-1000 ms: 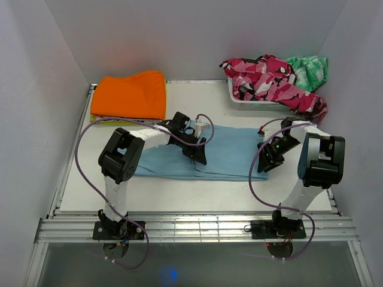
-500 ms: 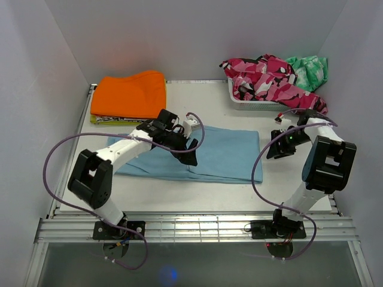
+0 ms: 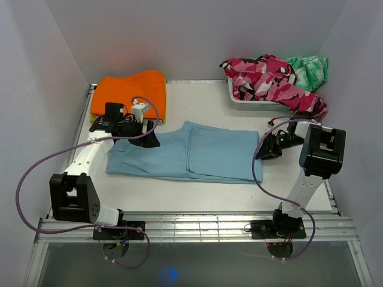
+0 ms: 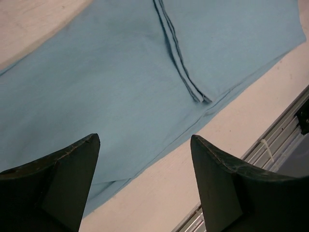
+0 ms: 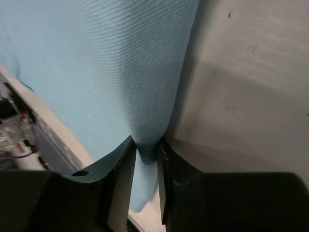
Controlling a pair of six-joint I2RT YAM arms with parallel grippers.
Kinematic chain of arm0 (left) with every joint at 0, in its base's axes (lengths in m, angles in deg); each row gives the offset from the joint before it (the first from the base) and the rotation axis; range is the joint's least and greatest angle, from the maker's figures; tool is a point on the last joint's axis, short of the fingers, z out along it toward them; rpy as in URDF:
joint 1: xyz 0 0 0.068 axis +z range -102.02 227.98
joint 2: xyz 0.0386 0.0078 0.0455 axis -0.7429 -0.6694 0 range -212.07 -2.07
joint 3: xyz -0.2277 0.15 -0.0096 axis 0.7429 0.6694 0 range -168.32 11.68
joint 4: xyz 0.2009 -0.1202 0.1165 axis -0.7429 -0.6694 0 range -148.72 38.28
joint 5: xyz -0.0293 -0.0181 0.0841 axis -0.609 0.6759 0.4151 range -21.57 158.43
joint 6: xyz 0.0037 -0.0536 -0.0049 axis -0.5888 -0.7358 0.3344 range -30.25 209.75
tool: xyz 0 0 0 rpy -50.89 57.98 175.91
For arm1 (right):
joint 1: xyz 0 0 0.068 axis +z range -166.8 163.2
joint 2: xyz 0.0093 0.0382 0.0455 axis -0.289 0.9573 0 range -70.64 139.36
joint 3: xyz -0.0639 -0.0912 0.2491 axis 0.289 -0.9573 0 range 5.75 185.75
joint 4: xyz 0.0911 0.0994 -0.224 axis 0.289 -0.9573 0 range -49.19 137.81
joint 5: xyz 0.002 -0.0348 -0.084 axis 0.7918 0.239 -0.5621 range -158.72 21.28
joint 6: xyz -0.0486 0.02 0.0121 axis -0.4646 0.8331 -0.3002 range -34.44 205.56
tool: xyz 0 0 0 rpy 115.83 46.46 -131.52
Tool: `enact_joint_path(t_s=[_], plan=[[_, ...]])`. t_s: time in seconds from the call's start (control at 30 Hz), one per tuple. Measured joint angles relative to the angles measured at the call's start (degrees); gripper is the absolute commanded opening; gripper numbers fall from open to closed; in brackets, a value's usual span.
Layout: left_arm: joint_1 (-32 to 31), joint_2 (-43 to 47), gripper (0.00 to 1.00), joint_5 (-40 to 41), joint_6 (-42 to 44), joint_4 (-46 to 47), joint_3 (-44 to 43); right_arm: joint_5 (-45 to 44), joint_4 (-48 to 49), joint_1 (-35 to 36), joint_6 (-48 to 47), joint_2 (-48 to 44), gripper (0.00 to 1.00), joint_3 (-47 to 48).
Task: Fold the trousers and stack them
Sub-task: Fold the trousers
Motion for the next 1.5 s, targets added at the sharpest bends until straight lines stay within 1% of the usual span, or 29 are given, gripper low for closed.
enact_joint_path(t_s=[0.03, 0.07, 0.1, 0.27, 0.4, 0.5, 0.57, 0.6, 0.7, 0.8, 0.83, 0.93, 1.03, 1.17, 1.27, 1.3, 1.37, 1.4, 1.5], plan=[[1.7, 0.55, 0.87, -0.11, 0.13, -0.35, 0.0, 0.7, 0.35, 0.11, 0.02, 0.61, 0.2, -0.17], [3.34, 1.07, 0.87, -0.44, 0.31, -0.68, 0.02, 1.16, 0.76, 0.22, 0.26, 1.16, 0.1, -0.39], [4.66, 1.62, 0.87, -0.72, 0.48, -0.94, 0.02, 1.84, 0.96, 0.22, 0.55, 1.62, 0.08, -0.57], [13.16, 3.04, 0.87, -2.19, 1.86, -2.82, 0.11, 2.69, 0.42, -0.68, 0.02, 2.01, 0.08, -0.55], [20.11, 3.04, 0.91, -2.27, 3.63, -3.98, 1.97, 1.49, -4.2, -4.17, -3.48, 0.55, 0.08, 0.07], [24.57, 2.93, 0.91, -2.12, 5.2, -5.27, 3.85, -0.57, -9.53, -8.48, -7.15, -1.6, 0.08, 3.32], [26.51, 2.54, 0.92, -1.9, 6.43, -5.84, 4.98, -2.23, -13.07, -11.08, -9.86, -3.02, 0.08, 7.26], [27.04, 2.12, 0.97, -1.84, 7.06, -5.81, 5.62, -2.84, -14.34, -12.11, -11.17, -3.74, 0.08, 9.2], [27.12, 0.46, 0.98, -2.54, 8.39, -5.44, 7.63, -3.72, -18.58, -13.6, -14.56, -5.53, 0.08, 14.29], [26.43, -2.29, 0.97, -4.15, 8.7, -4.76, 9.01, -2.23, -22.47, -13.22, -16.52, -6.19, 0.08, 17.33], [26.01, -3.54, 0.92, -4.66, 8.61, -4.39, 9.11, -1.07, -23.89, -13.0, -16.85, -6.19, 0.08, 18.1], [24.02, -6.93, 0.82, -6.29, 7.58, -2.38, 9.42, 2.1, -26.34, -11.76, -16.87, -6.19, 0.08, 18.64], [21.31, -9.55, 0.82, -7.63, 5.81, 0.85, 9.88, 5.64, -27.28, -9.62, -15.91, -6.49, 0.08, 18.67], [18.34, -12.83, 0.86, -8.48, 2.62, 5.27, 10.95, 9.14, -25.4, -4.24, -11.45, -8.7, 0.08, 18.49], [17.2, -14.8, 0.72, -8.46, -0.15, 7.93, 11.65, 10.86, -21.9, 0.57, -6.75, -12.07, 0.08, 17.51], [17.09, -15.32, 0.63, -8.55, -1.11, 8.7, 11.63, 11.28, -20.68, 2.14, -5.18, -13.11, 0.08, 17.2], [17.07, -16.55, 0.51, -8.31, -2.67, 10.36, 11.5, 11.87, -17.75, 5.33, -1.77, -14.78, 0.08, 16.55], [17.07, -17.35, 0.36, -8.52, -3.3, 11.04, 11.45, 12.11, -16.31, 6.84, -0.09, -15.3, 0.08, 16.22], [16.92, -19.41, 0.16, -8.61, -4.68, 12.76, 11.45, 12.61, -11.58, 10.99, 4.76, -15.67, 0.08, 15.1]])
